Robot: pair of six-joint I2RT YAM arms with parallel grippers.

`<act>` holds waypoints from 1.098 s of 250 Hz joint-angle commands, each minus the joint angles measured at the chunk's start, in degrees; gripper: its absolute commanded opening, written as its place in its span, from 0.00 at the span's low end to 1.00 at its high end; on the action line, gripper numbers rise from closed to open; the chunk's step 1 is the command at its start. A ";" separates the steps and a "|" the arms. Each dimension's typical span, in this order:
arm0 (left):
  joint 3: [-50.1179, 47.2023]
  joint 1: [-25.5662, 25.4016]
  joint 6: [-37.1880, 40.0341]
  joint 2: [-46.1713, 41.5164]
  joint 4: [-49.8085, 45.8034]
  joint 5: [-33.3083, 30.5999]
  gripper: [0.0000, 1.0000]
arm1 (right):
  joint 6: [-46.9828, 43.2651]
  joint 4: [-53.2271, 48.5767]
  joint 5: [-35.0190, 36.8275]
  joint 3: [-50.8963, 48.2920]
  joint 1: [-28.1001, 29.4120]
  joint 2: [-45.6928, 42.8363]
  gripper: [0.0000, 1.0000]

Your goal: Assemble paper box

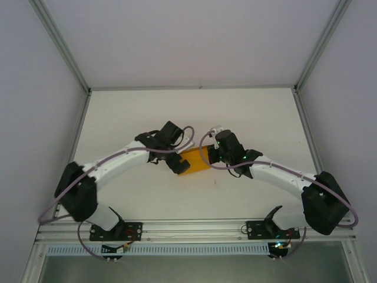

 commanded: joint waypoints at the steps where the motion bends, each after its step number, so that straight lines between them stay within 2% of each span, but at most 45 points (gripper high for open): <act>1: -3.50 0.53 -12.86 -7.30 2.75 -8.97 1.00 | 3.70 -3.93 5.25 -2.80 1.69 -0.54 0.00; 21: -4.44 0.69 -20.63 -10.56 1.11 -10.40 0.99 | 4.48 -3.42 6.85 -3.29 2.27 -0.81 0.00; 46: -6.06 0.73 -25.13 -13.21 -0.19 -4.50 0.85 | 4.46 -3.78 8.24 -3.00 3.11 -0.46 0.00; 59: -7.33 0.66 -25.61 -14.25 0.29 -1.43 0.78 | 4.33 -4.04 8.38 -2.83 3.58 -0.20 0.00; 77: -9.22 0.67 -25.18 -15.05 1.90 0.26 0.74 | 4.29 -3.52 7.92 -3.09 3.96 -0.34 0.00; 98: -9.75 0.68 -25.05 -14.29 3.12 -1.28 0.70 | 4.04 -2.73 7.30 -3.36 4.09 -0.45 0.00; 109: -9.33 0.70 -25.14 -13.46 3.41 -2.04 0.65 | 3.97 -2.96 7.12 -3.22 4.10 -0.55 0.00; 155: -6.94 0.72 -24.21 -9.23 4.59 -0.94 0.47 | 3.91 -3.24 6.67 -2.74 4.47 -0.32 0.00; 188: -6.01 0.66 -24.93 -7.37 4.94 -1.34 0.39 | 3.82 -3.40 6.80 -2.56 4.77 -0.25 0.00; 225: -5.51 0.73 -26.52 -6.79 4.76 -2.84 0.19 | 3.63 -3.84 7.02 -2.50 4.88 -0.09 0.00; 242: -5.49 0.71 -26.59 -6.99 4.81 -2.58 0.17 | 3.58 -4.08 7.16 -2.52 5.07 -0.09 0.00; 260: -5.59 0.74 -27.03 -6.98 4.88 -3.32 0.09 | 3.34 -4.09 7.27 -2.56 5.27 -0.01 0.00; 270: -5.35 0.76 -27.56 -6.74 4.34 -3.92 0.00 | 3.23 -4.12 7.54 -2.56 5.29 0.06 0.00; 275: -5.12 0.72 -27.98 -6.77 3.93 -4.27 0.00 | 3.21 -4.26 7.84 -2.56 5.34 0.06 0.00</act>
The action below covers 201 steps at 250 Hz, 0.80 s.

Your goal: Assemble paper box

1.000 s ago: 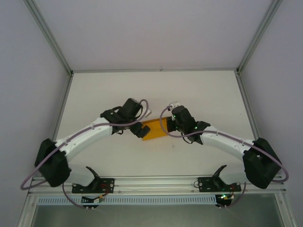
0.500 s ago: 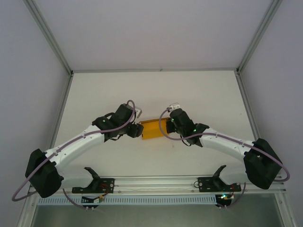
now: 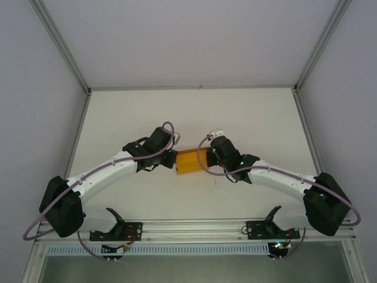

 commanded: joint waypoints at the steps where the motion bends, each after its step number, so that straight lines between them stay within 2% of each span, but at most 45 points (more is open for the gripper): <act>1: 2.05 0.36 -1.61 0.10 -0.77 -1.86 0.00 | -0.19 -5.15 -0.08 -0.99 0.74 0.96 0.00; 54: 4.28 0.35 -7.35 0.48 -4.63 -0.75 0.00 | -1.35 -5.13 1.10 -1.44 1.73 0.69 0.00; 126: 10.07 1.93 -22.11 3.97 -12.56 4.79 0.00 | -1.21 -4.68 6.22 -1.58 4.58 1.70 0.00; 146: 11.43 2.50 -24.37 5.24 -13.09 8.43 0.00 | -1.82 -3.80 7.76 -1.78 5.67 2.17 0.00; 176: 12.39 3.08 -28.25 4.98 -13.07 9.56 0.00 | -2.82 -3.07 9.47 -1.87 6.70 2.92 0.00; 201: 11.66 4.44 -31.63 5.20 -10.81 15.78 0.00 | -3.61 -3.02 11.00 -1.80 7.35 3.21 0.00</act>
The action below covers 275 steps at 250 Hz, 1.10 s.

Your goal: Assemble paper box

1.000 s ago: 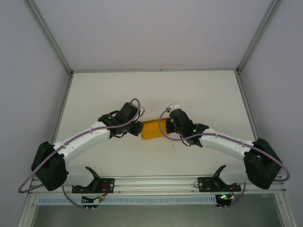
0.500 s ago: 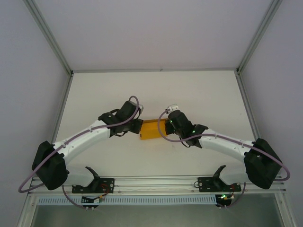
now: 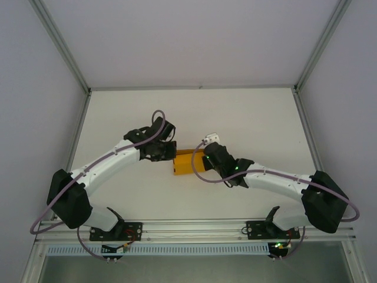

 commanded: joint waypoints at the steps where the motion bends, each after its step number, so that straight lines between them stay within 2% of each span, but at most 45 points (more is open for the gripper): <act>1: 1.27 1.30 -6.96 -0.13 1.52 8.84 0.00 | -2.05 -3.37 0.94 -1.72 1.43 1.74 0.00; 74: 2.74 3.68 -10.68 0.54 -1.37 11.63 0.00 | -3.12 -0.72 1.46 -3.51 2.24 2.01 0.00; 100: 4.11 4.08 -10.69 0.43 -3.78 9.73 0.00 | -3.10 -0.44 2.20 -4.04 2.49 1.91 0.00; 171: 2.38 4.81 -13.93 0.82 -0.87 12.87 0.00 | -5.26 3.82 3.86 -6.70 3.45 2.05 0.00; 194: 1.88 4.96 -14.09 0.33 -1.19 11.98 0.00 | -7.57 6.85 4.78 -8.44 3.57 1.63 0.00; 243: -0.19 6.04 -16.41 0.64 1.07 17.16 0.00 | -13.22 13.83 2.79 -11.56 4.01 1.42 0.00; 275: 0.30 6.70 -14.92 -0.72 -1.50 15.24 0.00 | -15.72 18.00 3.57 -13.16 5.40 2.06 0.00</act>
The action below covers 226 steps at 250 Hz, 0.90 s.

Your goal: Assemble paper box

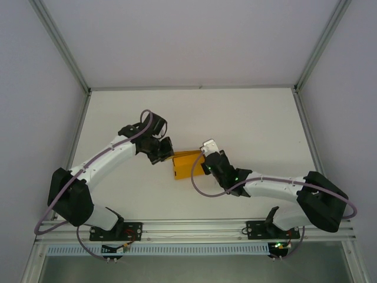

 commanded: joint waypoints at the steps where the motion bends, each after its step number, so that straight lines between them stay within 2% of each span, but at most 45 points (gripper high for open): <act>1: -0.05 0.62 -0.39 -1.68 0.31 2.39 0.00 | -5.19 -0.54 -2.62 -3.47 1.69 2.17 0.00; 31: -0.56 1.83 0.78 -3.48 -1.91 -0.41 0.00 | -5.96 1.74 -2.70 -4.72 1.90 2.21 0.00; 64: -5.02 2.52 -2.49 -4.06 3.40 4.59 0.00 | -6.93 3.30 -3.29 -5.81 2.28 2.17 0.00; 91: -6.00 2.42 -2.95 -3.98 4.46 4.84 0.00 | -7.16 3.28 -3.32 -5.53 2.44 2.74 0.00; 131: -7.63 2.39 -1.93 -4.26 4.63 4.67 0.00 | -7.07 2.68 -3.15 -5.02 2.71 3.14 0.00; 148: -8.07 1.99 2.40 -5.19 5.46 4.56 0.00 | -6.84 2.84 -2.67 -5.26 2.61 2.90 0.00; 167: -9.38 -0.44 10.64 -6.95 7.34 3.72 0.00 | -6.60 2.77 -2.37 -5.28 2.66 2.52 0.00; 187: -10.47 -4.99 16.22 -7.98 6.29 -1.90 0.00 | -5.06 1.16 -2.53 -5.08 2.67 1.70 0.00; 206: -12.03 -8.17 17.41 -7.72 5.94 -7.26 0.00 | -3.76 0.06 -3.20 -5.35 2.73 0.49 0.00; 226: -13.86 -10.41 16.42 -7.78 6.84 -9.77 0.00 | -0.61 -1.30 -3.87 -5.63 2.67 -0.85 0.00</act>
